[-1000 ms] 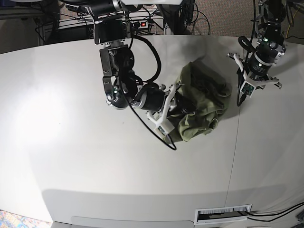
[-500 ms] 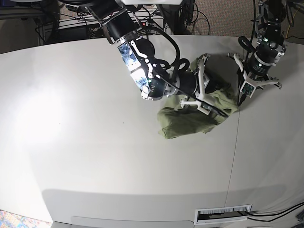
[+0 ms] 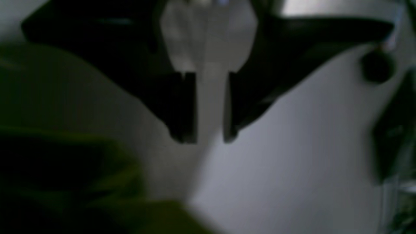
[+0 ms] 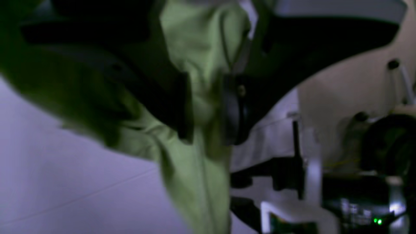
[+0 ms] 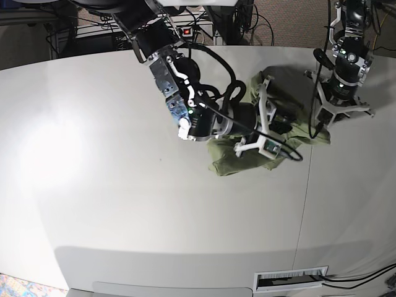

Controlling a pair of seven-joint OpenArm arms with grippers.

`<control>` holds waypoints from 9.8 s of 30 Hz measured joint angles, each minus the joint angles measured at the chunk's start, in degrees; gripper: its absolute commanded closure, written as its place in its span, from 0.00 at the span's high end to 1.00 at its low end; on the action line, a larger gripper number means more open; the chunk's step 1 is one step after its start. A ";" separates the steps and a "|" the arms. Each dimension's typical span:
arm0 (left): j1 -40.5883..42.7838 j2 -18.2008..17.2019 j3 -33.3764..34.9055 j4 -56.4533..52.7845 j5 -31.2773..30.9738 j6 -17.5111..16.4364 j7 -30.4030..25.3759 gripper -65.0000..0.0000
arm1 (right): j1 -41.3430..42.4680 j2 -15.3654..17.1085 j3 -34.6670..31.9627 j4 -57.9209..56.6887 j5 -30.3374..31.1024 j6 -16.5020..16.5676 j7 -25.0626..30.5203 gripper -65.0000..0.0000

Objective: Fold the T-shirt properly
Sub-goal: 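Grasp the shirt with the left gripper and pull it apart from the right gripper, then spread the shirt flat by pulling its ends apart with both grippers, then fold the shirt edge over with both grippers and lower it onto the shirt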

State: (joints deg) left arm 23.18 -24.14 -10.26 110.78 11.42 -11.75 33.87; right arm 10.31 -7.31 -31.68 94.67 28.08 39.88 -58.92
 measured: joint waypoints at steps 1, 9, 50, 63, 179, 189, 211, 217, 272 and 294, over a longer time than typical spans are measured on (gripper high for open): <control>0.00 0.00 0.00 0.00 1.29 0.90 0.04 0.25 | 0.00 0.00 0.81 1.11 0.52 0.00 -1.55 0.24; 0.39 0.00 0.00 1.57 5.66 11.39 3.02 0.25 | 0.00 0.79 9.99 4.35 1.18 0.04 -7.13 0.24; -1.97 6.01 -0.02 1.16 -36.52 -9.35 -8.48 0.00 | -0.15 4.76 18.51 4.39 1.46 0.04 -10.16 0.21; -6.95 5.73 -0.04 -14.38 -28.26 -11.06 -11.93 0.00 | 0.00 7.89 17.16 4.39 -2.56 0.04 -6.99 0.21; -5.90 -6.16 14.84 -5.57 -33.53 -12.44 -0.04 0.04 | 16.20 14.45 25.75 -8.68 -1.62 0.24 -21.90 0.16; -5.90 -6.16 14.84 -8.11 -31.78 -12.44 -2.75 0.04 | 10.97 17.31 27.15 -8.68 -1.88 0.22 -19.56 0.16; -7.67 -6.19 14.84 -8.22 -31.39 -14.19 -6.32 0.04 | 3.13 17.11 26.67 -8.68 -4.44 0.15 -0.61 0.16; -8.52 -6.16 14.84 -8.24 -31.93 -15.41 -6.93 0.04 | 2.05 15.34 26.64 -8.68 -5.66 0.09 0.85 0.16; -21.33 -3.82 14.47 -35.43 -23.10 -7.93 -26.95 0.04 | -0.17 8.98 23.39 -12.17 -1.79 0.04 5.57 0.16; -19.45 -5.55 14.80 -17.75 -25.51 -6.69 -5.22 0.15 | -0.17 9.05 23.39 -12.15 0.31 0.02 2.14 0.16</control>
State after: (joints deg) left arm 3.73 -29.69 4.54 93.03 -14.09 -18.44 28.64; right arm 10.13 1.74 -8.29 82.52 28.38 39.90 -56.77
